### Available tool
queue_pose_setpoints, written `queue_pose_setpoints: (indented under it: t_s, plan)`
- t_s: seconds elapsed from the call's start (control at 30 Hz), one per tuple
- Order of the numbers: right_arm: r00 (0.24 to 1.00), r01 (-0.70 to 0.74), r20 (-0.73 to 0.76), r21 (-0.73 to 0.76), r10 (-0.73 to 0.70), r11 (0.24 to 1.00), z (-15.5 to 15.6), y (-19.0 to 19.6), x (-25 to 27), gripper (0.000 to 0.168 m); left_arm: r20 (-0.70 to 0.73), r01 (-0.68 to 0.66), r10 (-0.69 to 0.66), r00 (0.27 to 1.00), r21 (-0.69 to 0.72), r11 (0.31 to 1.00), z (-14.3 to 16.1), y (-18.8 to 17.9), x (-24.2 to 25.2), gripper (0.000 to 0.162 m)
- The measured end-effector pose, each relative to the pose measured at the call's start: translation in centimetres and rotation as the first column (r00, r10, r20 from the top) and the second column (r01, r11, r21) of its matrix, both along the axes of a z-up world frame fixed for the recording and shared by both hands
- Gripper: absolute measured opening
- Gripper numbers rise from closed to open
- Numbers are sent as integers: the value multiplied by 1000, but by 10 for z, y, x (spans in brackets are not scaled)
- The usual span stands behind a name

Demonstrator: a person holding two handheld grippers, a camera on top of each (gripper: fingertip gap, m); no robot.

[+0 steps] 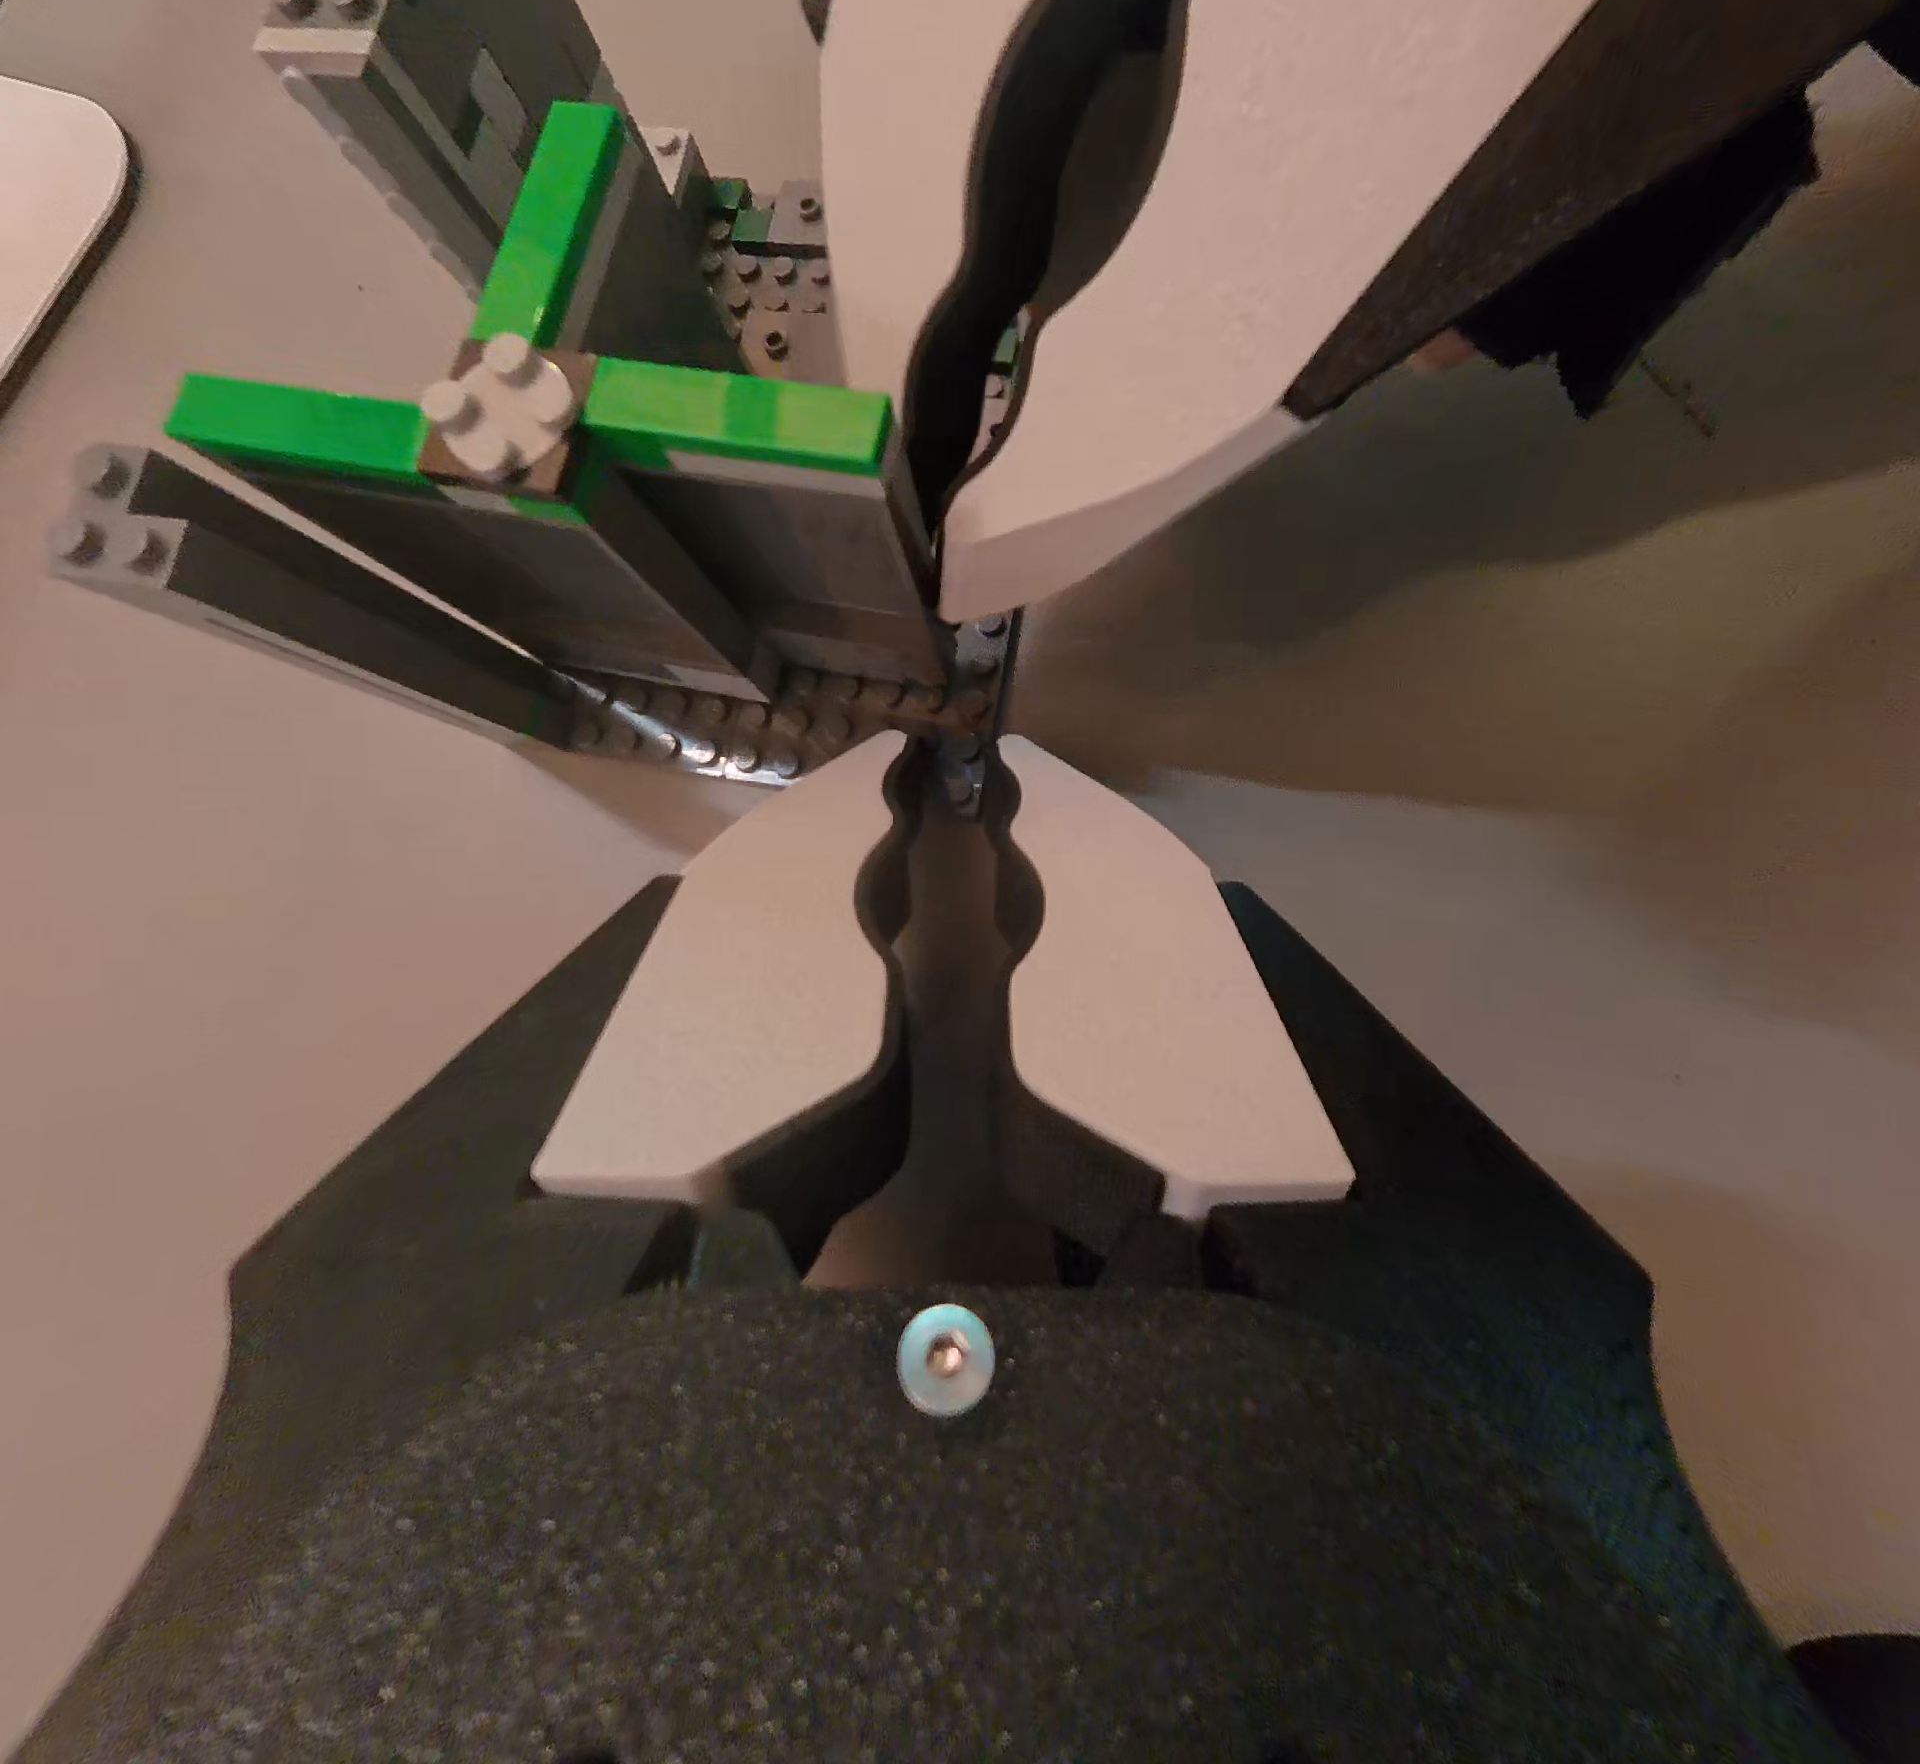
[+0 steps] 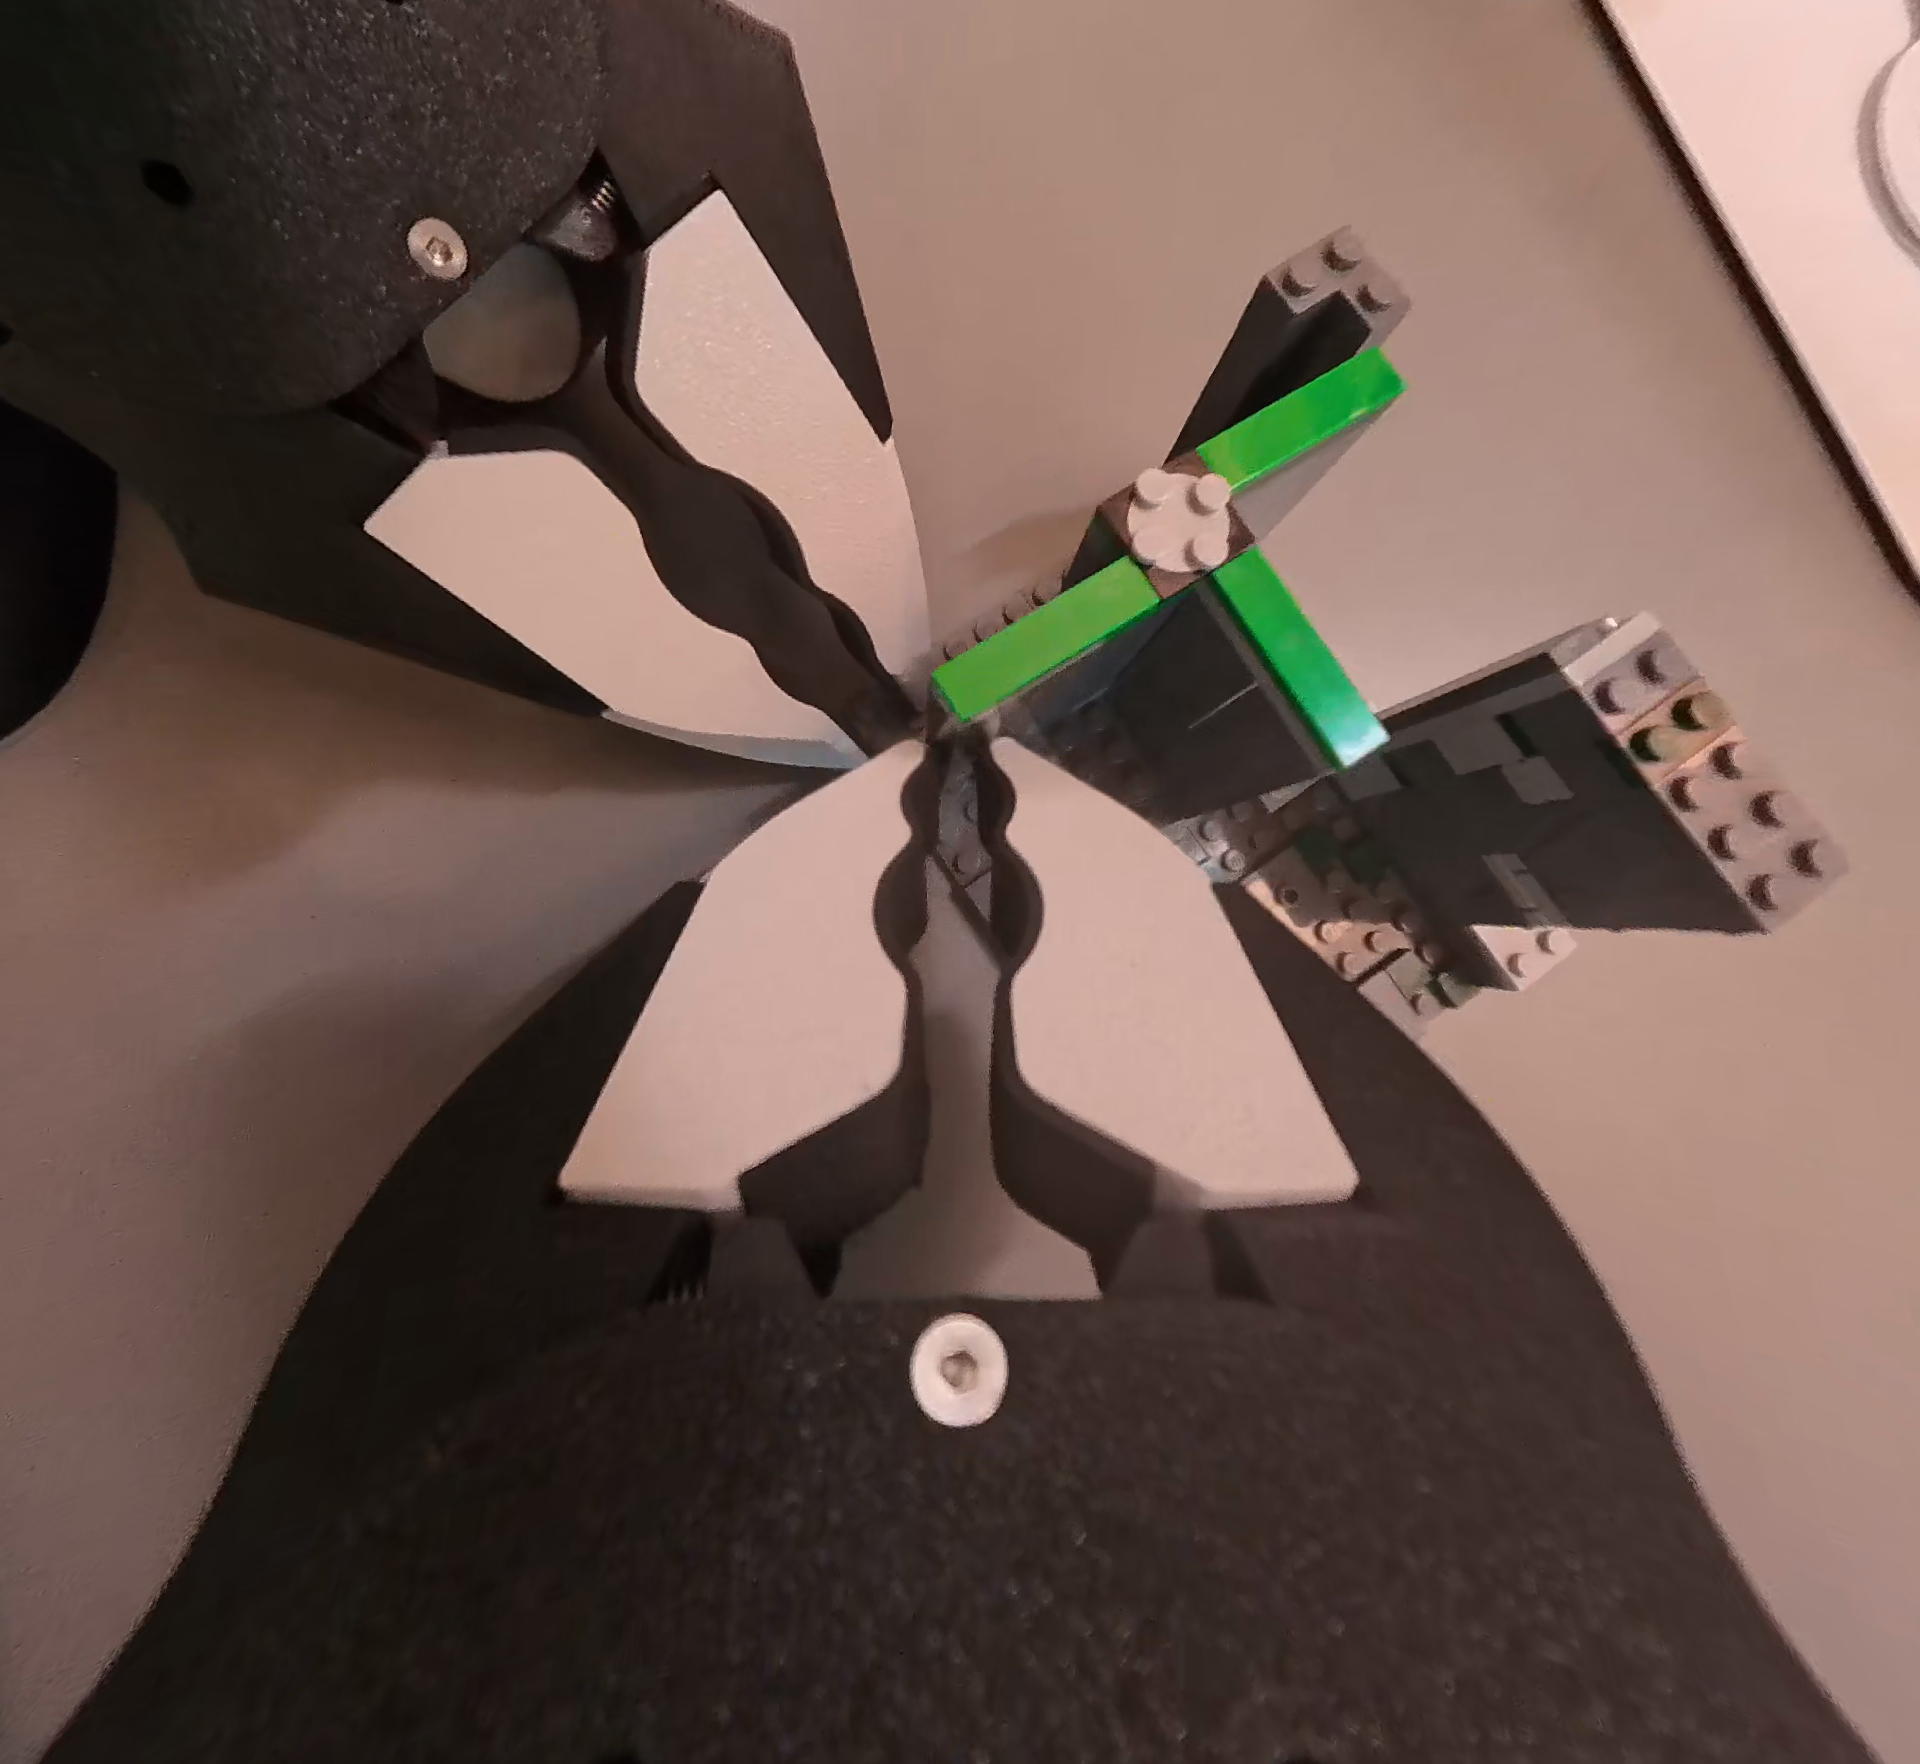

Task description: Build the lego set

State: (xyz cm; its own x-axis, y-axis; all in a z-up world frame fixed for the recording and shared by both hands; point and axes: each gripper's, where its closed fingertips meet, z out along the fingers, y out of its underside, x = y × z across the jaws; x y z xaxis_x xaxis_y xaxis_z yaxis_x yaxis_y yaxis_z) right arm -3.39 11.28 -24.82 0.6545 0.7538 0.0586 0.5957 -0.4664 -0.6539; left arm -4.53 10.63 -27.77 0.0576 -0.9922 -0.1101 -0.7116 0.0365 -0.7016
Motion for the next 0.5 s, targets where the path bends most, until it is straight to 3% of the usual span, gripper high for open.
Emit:
queue_pose_setpoints:
  t_s: [0.2, 0.37, 0.5]
  plan:
    - [1000, 9, -7, 2, -9, 1000, 0, -3, 1, 0, 0, -1, 1, 1000, 0, 1000, 0, 0, 0, 11]
    - [998, 38, -53, -12, -39, 999, 10, -2, -3, 18, 1, -1, 1, 1000, 2, 1000, 0, 0, 0, 11]
    - [996, 76, -44, -4, -76, 997, 9, 4, -5, 18, 3, -1, 1, 1000, 6, 1000, 0, 0, 0, 11]
